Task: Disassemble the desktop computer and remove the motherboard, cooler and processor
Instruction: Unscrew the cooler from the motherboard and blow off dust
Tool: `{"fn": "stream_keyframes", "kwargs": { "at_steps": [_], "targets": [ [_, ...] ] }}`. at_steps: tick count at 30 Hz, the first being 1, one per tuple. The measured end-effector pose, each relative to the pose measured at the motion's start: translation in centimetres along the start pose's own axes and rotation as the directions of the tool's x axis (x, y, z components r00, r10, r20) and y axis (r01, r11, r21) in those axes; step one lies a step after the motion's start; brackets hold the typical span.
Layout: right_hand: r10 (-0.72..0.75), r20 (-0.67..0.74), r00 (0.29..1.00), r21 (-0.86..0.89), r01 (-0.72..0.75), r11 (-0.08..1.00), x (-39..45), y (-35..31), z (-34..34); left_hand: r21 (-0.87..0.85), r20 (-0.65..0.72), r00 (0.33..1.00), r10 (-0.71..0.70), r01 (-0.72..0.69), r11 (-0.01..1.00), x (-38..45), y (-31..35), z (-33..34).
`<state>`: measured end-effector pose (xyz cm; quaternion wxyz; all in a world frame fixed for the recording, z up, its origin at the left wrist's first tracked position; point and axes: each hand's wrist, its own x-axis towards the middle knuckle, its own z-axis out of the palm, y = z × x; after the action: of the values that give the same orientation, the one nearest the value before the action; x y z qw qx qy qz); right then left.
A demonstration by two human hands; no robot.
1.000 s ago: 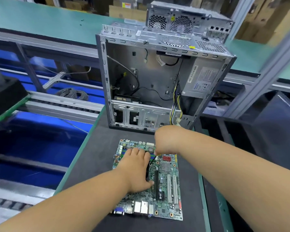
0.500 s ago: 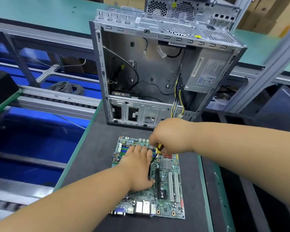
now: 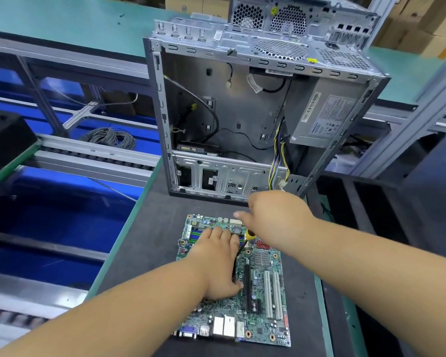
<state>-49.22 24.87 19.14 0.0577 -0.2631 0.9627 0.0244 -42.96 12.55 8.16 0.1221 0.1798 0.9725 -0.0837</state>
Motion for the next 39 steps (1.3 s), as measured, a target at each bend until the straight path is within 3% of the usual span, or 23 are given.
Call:
{"fn": "stream_keyframes", "kwargs": {
  "at_steps": [4, 7, 9, 11, 13, 15, 17, 18, 19, 21, 22, 23, 25, 28, 31, 35, 37, 39],
  "targets": [
    [-0.092, -0.081, 0.992, 0.143, 0.103, 0.984, -0.1, 0.3, 1.0, -0.008, -0.010, 1.000, 0.007, -0.007, 1.000, 0.1, 0.0, 0.1],
    [-0.310, -0.043, 0.950, 0.155, 0.312, 0.937, 0.0, 0.9, 0.7, -0.016, -0.010, 1.000, 0.007, -0.007, 1.000, 0.1, 0.0, 0.2],
    [-0.368, 0.028, 0.929, 0.163, 0.359, 0.919, 0.5, 1.7, 0.0, -0.014, -0.013, 1.000, 0.007, -0.007, 1.000, 0.1, 0.0, 0.2],
    [-0.293, 0.018, 0.956, 0.239, 0.281, 0.930, 0.8, 2.5, 0.0, -0.018, -0.026, 1.000, 0.007, -0.007, 1.000, 0.0, -0.1, 0.2],
    [-0.090, -0.079, 0.993, 0.409, 0.114, 0.905, 0.2, 3.0, 0.9, -0.034, -0.048, 0.999, 0.003, -0.005, 0.999, -0.1, -0.2, 0.3],
    [0.109, -0.215, 0.971, 0.503, 0.015, 0.864, -0.9, 2.8, 2.8, -0.042, -0.055, 0.998, 0.006, -0.008, 0.999, -0.1, -0.2, 0.5],
    [0.217, -0.334, 0.917, 0.594, 0.026, 0.804, -1.8, 1.8, 4.5, -0.033, -0.065, 0.998, 0.006, -0.008, 0.999, 0.0, -0.2, 0.7],
    [0.277, -0.333, 0.901, 0.692, 0.034, 0.721, -1.8, 1.2, 4.9, -0.030, -0.073, 0.997, 0.005, -0.007, 1.000, 0.0, -0.2, 0.7],
    [0.347, -0.277, 0.896, 0.823, 0.035, 0.567, -1.7, 0.4, 5.2, -0.031, -0.079, 0.997, 0.003, -0.005, 1.000, 0.0, -0.2, 0.8],
    [0.401, -0.121, 0.908, 0.987, 0.069, 0.142, -1.3, -1.1, 5.3, -0.029, -0.088, 0.996, 0.001, -0.004, 1.000, 0.0, -0.1, 0.8],
    [0.411, -0.100, 0.906, 0.993, 0.115, -0.011, -1.2, -1.6, 5.2, -0.025, -0.091, 0.996, 0.003, -0.006, 1.000, 0.0, -0.1, 0.8],
    [0.420, -0.116, 0.900, 0.978, 0.179, -0.112, -1.2, -2.0, 5.0, -0.024, -0.093, 0.996, 0.005, -0.007, 1.000, -0.1, 0.0, 0.7],
    [0.397, -0.171, 0.902, 0.939, 0.271, -0.212, -1.2, -2.5, 5.1, -0.026, -0.096, 0.995, 0.003, -0.005, 1.000, 0.0, 0.0, 0.9],
    [0.158, -0.250, 0.955, 0.950, 0.273, -0.153, -1.0, -3.0, 5.6, -0.005, -0.054, 0.998, 0.009, -0.010, 1.000, 0.1, -0.1, 0.8],
    [-0.089, -0.182, 0.979, 0.972, 0.165, -0.167, 0.1, -2.2, 4.9, 0.000, -0.044, 0.999, 0.013, -0.013, 1.000, 0.0, -0.1, 0.5],
    [-0.134, -0.139, 0.981, 0.928, 0.082, -0.365, 0.8, 0.5, 4.5, -0.051, -0.090, 0.996, -0.001, -0.003, 0.999, -0.4, -0.1, 0.4],
    [-0.114, -0.141, 0.983, 0.939, 0.096, -0.330, 0.3, 0.3, 5.1, -0.054, -0.084, 0.996, -0.001, -0.003, 0.999, -0.3, -0.1, 0.4],
    [0.002, -0.127, 0.992, 0.953, 0.122, -0.278, -0.4, -0.4, 6.0, -0.047, -0.084, 0.996, 0.001, -0.005, 0.999, -0.2, -0.1, 0.5]
  ]
}}
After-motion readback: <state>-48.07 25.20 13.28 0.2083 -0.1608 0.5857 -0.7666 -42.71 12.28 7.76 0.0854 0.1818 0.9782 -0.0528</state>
